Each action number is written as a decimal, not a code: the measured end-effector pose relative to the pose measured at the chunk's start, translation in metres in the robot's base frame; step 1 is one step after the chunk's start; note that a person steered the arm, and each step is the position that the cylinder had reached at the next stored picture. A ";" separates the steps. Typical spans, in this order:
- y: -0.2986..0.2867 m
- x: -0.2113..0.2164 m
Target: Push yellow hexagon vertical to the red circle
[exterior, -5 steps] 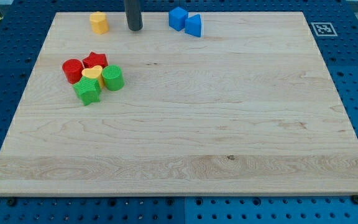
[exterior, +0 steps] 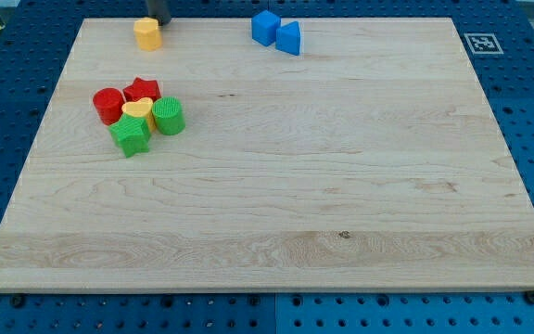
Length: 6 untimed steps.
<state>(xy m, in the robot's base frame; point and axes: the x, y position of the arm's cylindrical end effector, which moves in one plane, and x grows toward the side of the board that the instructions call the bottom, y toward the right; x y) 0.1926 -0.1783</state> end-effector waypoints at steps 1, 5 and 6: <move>-0.004 0.011; -0.010 0.046; -0.023 0.049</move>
